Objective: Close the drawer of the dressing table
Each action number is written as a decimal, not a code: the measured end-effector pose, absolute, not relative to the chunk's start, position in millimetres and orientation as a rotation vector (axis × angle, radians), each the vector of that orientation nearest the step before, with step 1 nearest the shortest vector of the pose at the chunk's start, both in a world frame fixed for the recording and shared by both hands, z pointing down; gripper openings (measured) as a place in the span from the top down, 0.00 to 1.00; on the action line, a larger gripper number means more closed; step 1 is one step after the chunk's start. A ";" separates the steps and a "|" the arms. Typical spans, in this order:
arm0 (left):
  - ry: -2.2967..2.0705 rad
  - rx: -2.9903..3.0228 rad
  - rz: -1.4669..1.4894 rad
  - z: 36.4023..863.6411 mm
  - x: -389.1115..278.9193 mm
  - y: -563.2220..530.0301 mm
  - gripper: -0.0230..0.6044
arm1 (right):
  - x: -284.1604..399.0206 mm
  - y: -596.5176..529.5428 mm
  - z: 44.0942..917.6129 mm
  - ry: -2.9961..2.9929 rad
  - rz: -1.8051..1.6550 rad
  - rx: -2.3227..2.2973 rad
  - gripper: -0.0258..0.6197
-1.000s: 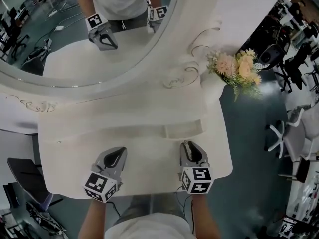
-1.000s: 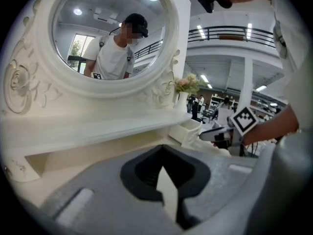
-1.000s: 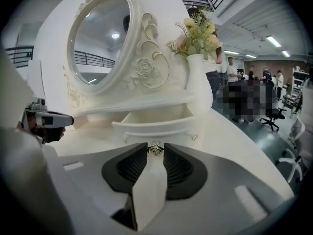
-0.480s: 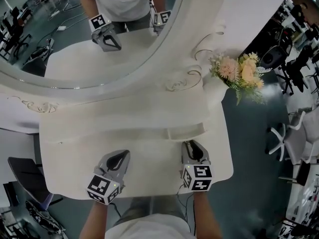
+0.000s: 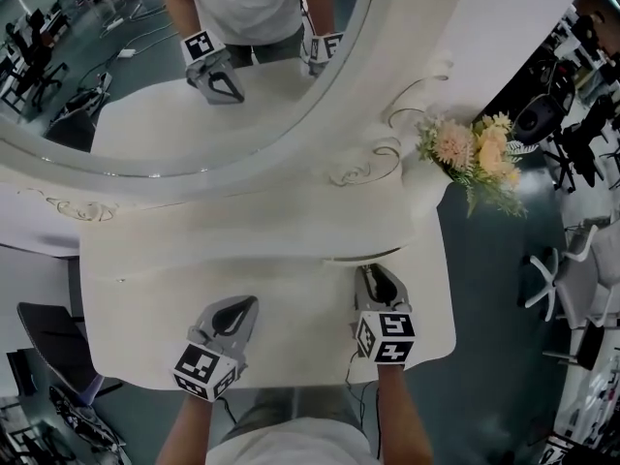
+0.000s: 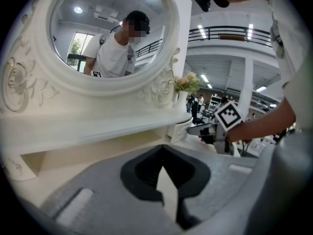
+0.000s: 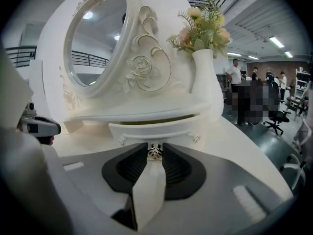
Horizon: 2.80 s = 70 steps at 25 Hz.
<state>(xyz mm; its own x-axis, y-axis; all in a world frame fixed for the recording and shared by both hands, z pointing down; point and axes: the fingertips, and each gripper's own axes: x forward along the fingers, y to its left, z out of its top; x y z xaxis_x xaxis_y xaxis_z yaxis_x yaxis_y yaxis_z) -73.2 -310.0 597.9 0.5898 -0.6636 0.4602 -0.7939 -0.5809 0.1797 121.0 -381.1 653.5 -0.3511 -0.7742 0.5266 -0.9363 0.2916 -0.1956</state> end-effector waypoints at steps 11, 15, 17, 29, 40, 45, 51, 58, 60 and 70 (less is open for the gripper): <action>-1.197 2.442 0.496 598.6 -76.7 -318.4 0.97 | 114.6 -410.6 653.5 -2.277 0.671 1.534 0.82; -1.203 2.437 0.498 600.0 -79.8 -320.4 0.97 | 114.0 -411.6 653.9 -2.281 0.664 1.544 0.82; -1.200 2.437 0.497 600.4 -80.1 -320.2 0.97 | 114.1 -410.7 654.7 -2.276 0.662 1.545 0.82; -1.187 2.455 0.489 592.6 -89.3 -310.2 0.97 | 117.0 -399.0 651.4 -2.244 0.613 1.560 0.81; -1.217 2.512 0.451 562.0 -94.8 -300.3 0.97 | 115.0 -360.0 614.4 -2.278 0.620 1.578 0.81; -1.276 2.538 0.413 534.4 -107.9 -293.2 0.97 | 110.3 -339.2 581.7 -2.318 0.590 1.614 0.91; -1.377 2.534 0.348 502.2 -135.4 -283.5 0.97 | 93.6 -319.6 541.3 -2.386 0.530 1.587 0.96; -1.469 2.544 0.257 469.1 -158.3 -279.8 0.97 | 79.5 -309.6 502.4 -2.449 0.418 1.567 0.96; -1.495 2.542 0.268 462.4 -165.3 -273.8 0.97 | 75.3 -302.5 492.5 -2.463 0.407 1.558 0.96; -1.588 2.575 0.185 421.5 -194.6 -264.6 0.97 | 66.8 -289.4 451.1 -2.486 0.312 1.584 0.96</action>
<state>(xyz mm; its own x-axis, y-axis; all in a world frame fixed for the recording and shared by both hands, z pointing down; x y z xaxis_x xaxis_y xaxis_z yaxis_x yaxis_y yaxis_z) -194.6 -264.6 421.5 0.4451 -0.8808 0.1611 -0.8943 -0.4464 0.0303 66.8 -289.4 451.1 -0.4179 -0.8707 0.2594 -0.9078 0.4115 -0.0812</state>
